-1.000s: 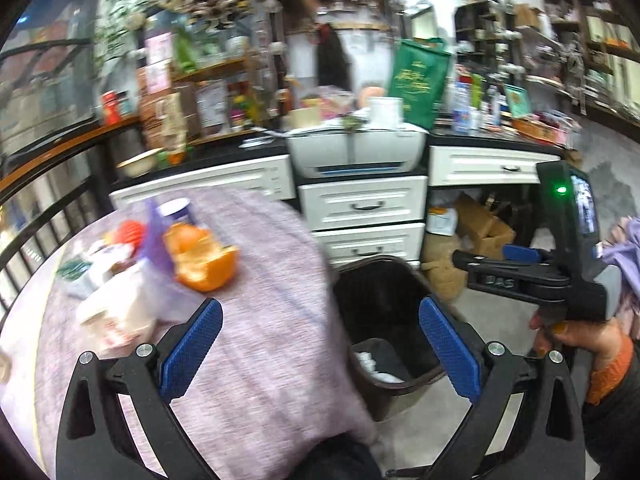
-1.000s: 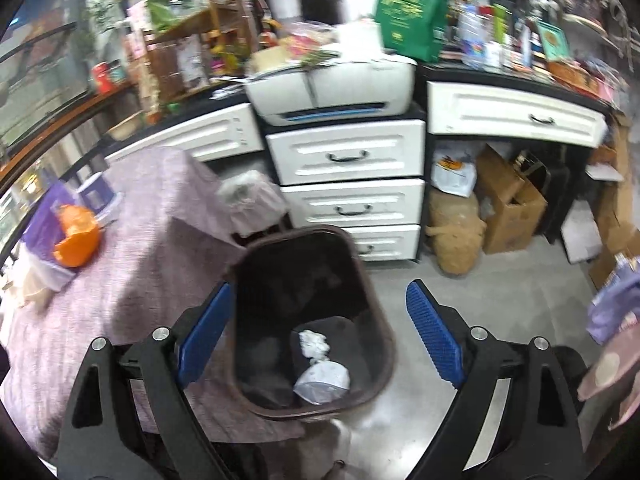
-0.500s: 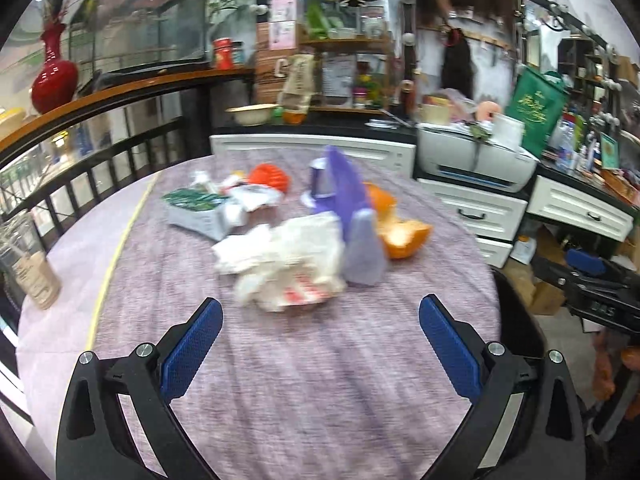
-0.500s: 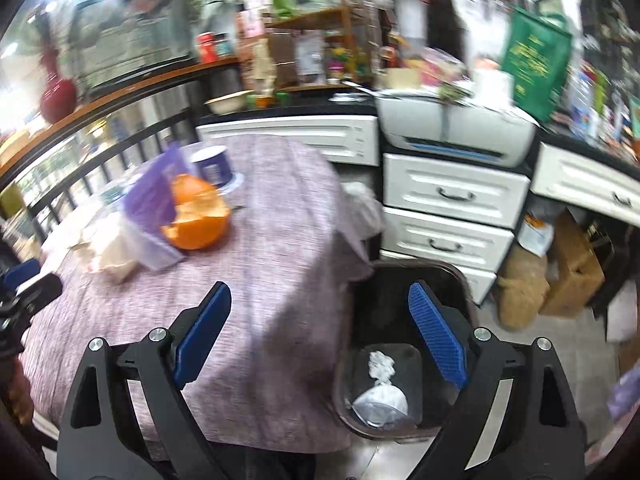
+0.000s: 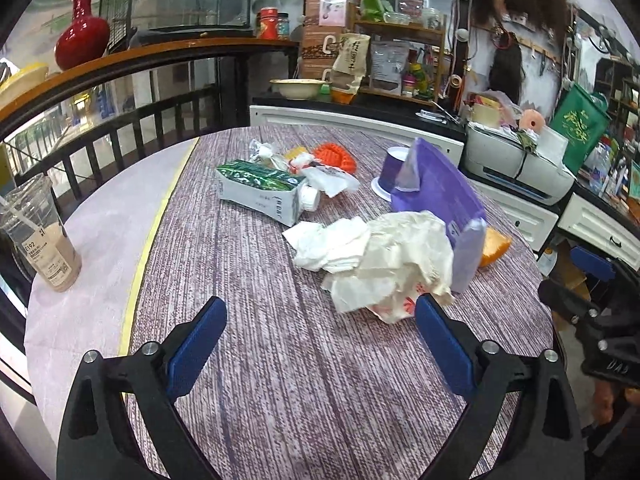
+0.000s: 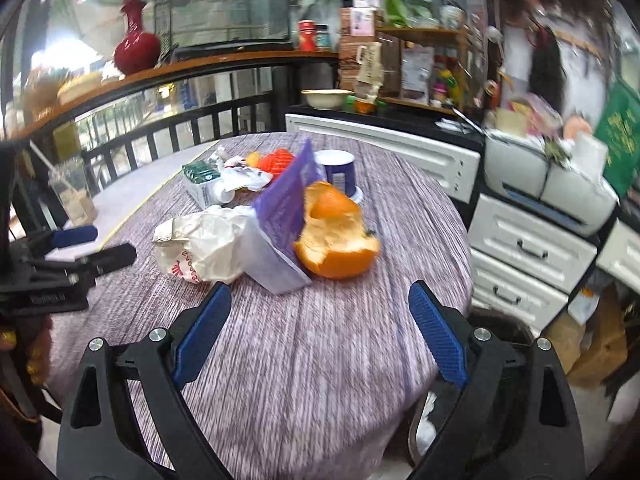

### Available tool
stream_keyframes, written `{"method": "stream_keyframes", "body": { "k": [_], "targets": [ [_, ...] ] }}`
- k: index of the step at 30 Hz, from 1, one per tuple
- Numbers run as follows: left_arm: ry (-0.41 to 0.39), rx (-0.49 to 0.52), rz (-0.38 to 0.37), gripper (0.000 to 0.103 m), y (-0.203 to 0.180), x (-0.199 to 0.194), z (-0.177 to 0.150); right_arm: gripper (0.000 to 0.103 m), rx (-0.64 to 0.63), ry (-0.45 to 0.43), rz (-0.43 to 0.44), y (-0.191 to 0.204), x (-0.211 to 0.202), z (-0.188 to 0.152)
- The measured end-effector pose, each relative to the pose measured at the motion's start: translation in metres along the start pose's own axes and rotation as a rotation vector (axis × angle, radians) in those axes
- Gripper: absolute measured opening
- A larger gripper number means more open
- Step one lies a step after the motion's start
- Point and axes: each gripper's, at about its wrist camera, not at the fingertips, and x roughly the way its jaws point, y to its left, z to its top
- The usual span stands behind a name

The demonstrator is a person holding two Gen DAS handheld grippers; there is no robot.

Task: Collect trash
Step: 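Move both grippers back to the trash on the table, then grasp crumpled tissues with the left gripper while the right grasps the purple wrapper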

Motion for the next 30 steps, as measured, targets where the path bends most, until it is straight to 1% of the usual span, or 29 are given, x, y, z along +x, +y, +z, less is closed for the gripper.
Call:
{"method": "stream_keyframes", "body": {
  "k": [4, 5, 6, 8, 10, 12, 15, 17, 18, 19, 20, 22, 23, 24, 25, 27, 29, 30],
  "targets": [
    [0.018, -0.03, -0.047, 0.086, 0.004, 0.004, 0.0, 0.089, 0.012, 0.01, 0.051, 0.004, 0.011, 0.008],
    [0.021, -0.029, -0.051, 0.085, 0.004, 0.004, -0.001, 0.088, -0.002, 0.006, 0.053, 0.007, 0.012, 0.01],
    [0.024, -0.026, -0.054, 0.082, 0.003, 0.005, 0.0, 0.084, -0.025, 0.001, 0.048, 0.013, 0.015, 0.012],
    [0.031, -0.01, -0.073, 0.081, -0.002, 0.006, 0.0, 0.079, -0.042, 0.004, 0.046, 0.017, 0.018, 0.014],
    [0.04, 0.015, -0.1, 0.08, -0.008, 0.01, 0.0, 0.076, -0.038, 0.01, 0.064, 0.018, 0.022, 0.018],
    [0.054, 0.057, -0.104, 0.08, -0.018, 0.016, -0.001, 0.075, -0.023, 0.009, 0.079, 0.017, 0.025, 0.024],
    [0.071, 0.109, -0.103, 0.073, -0.032, 0.027, 0.001, 0.071, 0.02, 0.008, 0.105, 0.012, 0.029, 0.035],
    [0.081, 0.131, -0.108, 0.068, -0.04, 0.036, 0.005, 0.071, 0.038, 0.0, 0.1, 0.01, 0.03, 0.041],
    [0.085, 0.141, -0.108, 0.065, -0.043, 0.04, 0.006, 0.071, 0.049, -0.004, 0.09, 0.007, 0.031, 0.043],
    [0.089, 0.149, -0.11, 0.059, -0.046, 0.043, 0.007, 0.071, 0.057, -0.002, 0.089, 0.006, 0.031, 0.043],
    [0.092, 0.154, -0.108, 0.056, -0.048, 0.047, 0.008, 0.071, 0.066, 0.001, 0.091, 0.005, 0.033, 0.043],
    [0.101, 0.136, -0.11, 0.04, -0.049, 0.052, 0.008, 0.071, 0.078, 0.014, 0.089, 0.002, 0.036, 0.041],
    [0.115, 0.112, -0.132, 0.035, -0.046, 0.055, 0.008, 0.071, 0.078, 0.019, 0.088, 0.002, 0.037, 0.04],
    [0.125, 0.095, -0.149, 0.022, -0.044, 0.056, 0.007, 0.071, 0.078, 0.025, 0.087, 0.001, 0.039, 0.039],
    [0.136, 0.075, -0.165, 0.018, -0.041, 0.056, 0.006, 0.071, 0.078, 0.029, 0.088, 0.001, 0.04, 0.038],
    [0.13, 0.054, -0.17, 0.013, -0.036, 0.054, 0.005, 0.071, 0.081, 0.037, 0.096, 0.002, 0.043, 0.037],
    [0.124, 0.019, -0.186, 0.011, -0.028, 0.048, 0.004, 0.071, 0.075, 0.04, 0.101, 0.005, 0.045, 0.038],
    [0.119, 0.005, -0.191, 0.008, -0.025, 0.045, 0.004, 0.071, 0.069, 0.041, 0.104, 0.007, 0.046, 0.038]
  ]
}}
